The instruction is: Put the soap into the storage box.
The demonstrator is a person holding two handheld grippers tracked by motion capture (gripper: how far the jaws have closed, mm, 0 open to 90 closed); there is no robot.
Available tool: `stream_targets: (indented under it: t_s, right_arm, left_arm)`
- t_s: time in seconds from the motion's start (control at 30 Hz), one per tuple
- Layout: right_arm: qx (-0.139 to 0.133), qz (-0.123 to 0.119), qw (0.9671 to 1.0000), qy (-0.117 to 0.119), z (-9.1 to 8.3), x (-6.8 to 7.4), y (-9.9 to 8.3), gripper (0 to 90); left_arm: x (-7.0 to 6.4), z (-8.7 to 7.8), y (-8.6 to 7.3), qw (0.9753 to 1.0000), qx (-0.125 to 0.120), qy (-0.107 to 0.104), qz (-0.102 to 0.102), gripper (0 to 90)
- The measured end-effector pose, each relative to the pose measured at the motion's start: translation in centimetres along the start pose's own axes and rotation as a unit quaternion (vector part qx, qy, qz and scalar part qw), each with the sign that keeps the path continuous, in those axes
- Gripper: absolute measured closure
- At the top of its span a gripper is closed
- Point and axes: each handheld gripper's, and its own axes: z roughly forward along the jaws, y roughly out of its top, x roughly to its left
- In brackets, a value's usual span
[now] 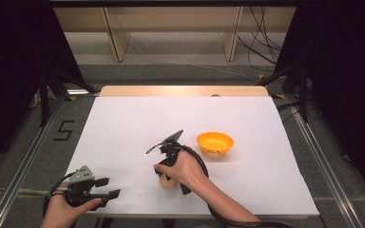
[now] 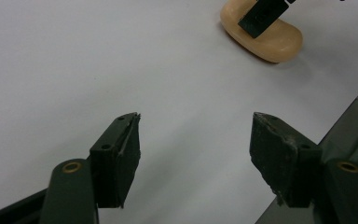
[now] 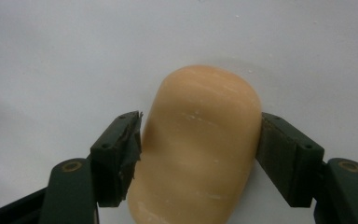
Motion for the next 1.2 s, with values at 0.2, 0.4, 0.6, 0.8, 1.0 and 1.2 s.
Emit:
stream_targets:
  t_s: [0.2, 0.4, 0.6, 0.8, 1.0, 1.2]
  right_arm:
    - [0.004, -0.036, 0.9993, 0.000, 0.7, 0.1, 0.1, 33.8]
    - [0.030, -0.042, 0.9987, -0.002, 0.6, 0.6, 0.2, 34.1]
    - [0.042, -0.065, 0.9969, -0.011, 0.7, 0.8, 0.4, 34.0]
    - [0.050, -0.106, 0.9928, -0.026, 0.9, 1.1, 0.5, 34.5]
    - [0.044, -0.120, 0.9915, -0.027, 0.8, 1.3, 0.1, 35.1]
    - [0.038, -0.149, 0.9879, -0.021, 0.8, 1.1, -0.1, 35.2]
  left_arm:
    - [0.0, 0.0, 0.0, 1.0000, -0.001, -0.002, -0.001, 33.1]
    - [0.1, -0.1, 0.0, 1.0000, 0.005, 0.000, 0.006, 33.1]
    - [0.0, 0.0, 0.0, 1.0000, 0.002, -0.001, 0.000, 33.2]
    - [-0.1, 0.0, -0.1, 1.0000, 0.001, -0.003, -0.002, 33.1]
    - [-0.1, 0.1, -0.1, 1.0000, -0.001, -0.004, -0.003, 33.1]
    - [-0.1, 0.0, -0.1, 1.0000, 0.002, -0.003, -0.001, 33.1]
